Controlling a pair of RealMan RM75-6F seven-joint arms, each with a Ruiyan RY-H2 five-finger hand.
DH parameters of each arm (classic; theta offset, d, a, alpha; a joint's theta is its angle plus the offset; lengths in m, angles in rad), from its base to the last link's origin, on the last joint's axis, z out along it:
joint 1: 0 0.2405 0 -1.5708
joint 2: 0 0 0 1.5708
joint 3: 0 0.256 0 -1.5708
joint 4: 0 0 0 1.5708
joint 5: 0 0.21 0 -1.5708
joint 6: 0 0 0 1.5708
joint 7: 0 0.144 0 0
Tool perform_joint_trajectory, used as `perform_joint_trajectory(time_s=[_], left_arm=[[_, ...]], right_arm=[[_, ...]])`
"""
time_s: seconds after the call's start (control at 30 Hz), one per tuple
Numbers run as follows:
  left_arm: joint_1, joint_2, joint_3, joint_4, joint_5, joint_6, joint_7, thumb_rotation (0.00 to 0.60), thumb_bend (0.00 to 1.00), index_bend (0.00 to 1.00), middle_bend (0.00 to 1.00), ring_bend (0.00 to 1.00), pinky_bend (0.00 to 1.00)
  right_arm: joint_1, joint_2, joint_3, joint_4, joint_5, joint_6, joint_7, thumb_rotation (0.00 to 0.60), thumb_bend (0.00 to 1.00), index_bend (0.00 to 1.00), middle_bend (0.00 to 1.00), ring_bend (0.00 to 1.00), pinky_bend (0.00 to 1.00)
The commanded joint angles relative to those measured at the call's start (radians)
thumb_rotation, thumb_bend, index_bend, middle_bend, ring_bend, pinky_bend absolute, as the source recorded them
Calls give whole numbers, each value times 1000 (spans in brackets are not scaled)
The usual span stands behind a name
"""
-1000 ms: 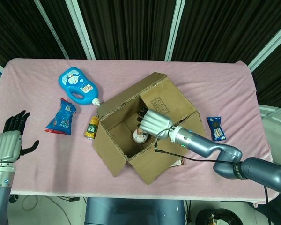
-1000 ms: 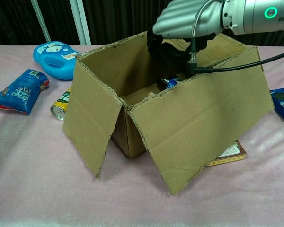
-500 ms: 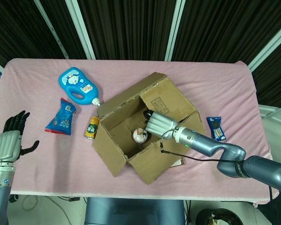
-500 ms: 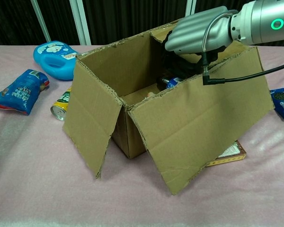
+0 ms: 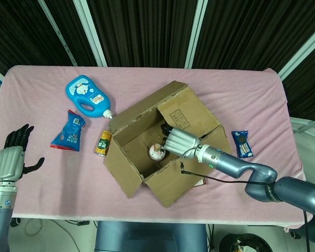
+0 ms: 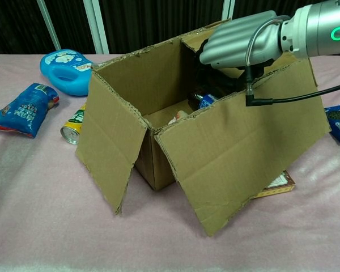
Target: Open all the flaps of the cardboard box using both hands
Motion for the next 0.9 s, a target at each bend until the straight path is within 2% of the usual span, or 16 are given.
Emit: perform_joint_trajectory(time_s=[0.03, 0.3, 0.57, 0.9], left_arm=[[1, 1, -2, -1, 1, -1, 1, 600, 239, 0, 0, 0, 0], [6, 3, -11, -6, -7, -8, -4, 600, 239, 0, 0, 0, 0], [7, 5, -17, -9, -12, -18, -4, 600, 239, 0, 0, 0, 0], [10, 7, -21, -16, -12, -24, -5, 600, 239, 0, 0, 0, 0]], right_arm=[[3, -4, 0, -4, 2, 1, -3, 600, 949, 584, 436, 254, 233], [13, -21, -11, 12, 29, -37, -21, 600, 950, 584, 436, 255, 233], [17, -12, -7, 23, 100, -101, -75, 600, 950, 585, 436, 255, 233], [7, 39, 14, -32, 144, -90, -216, 600, 948, 585, 437, 255, 233]])
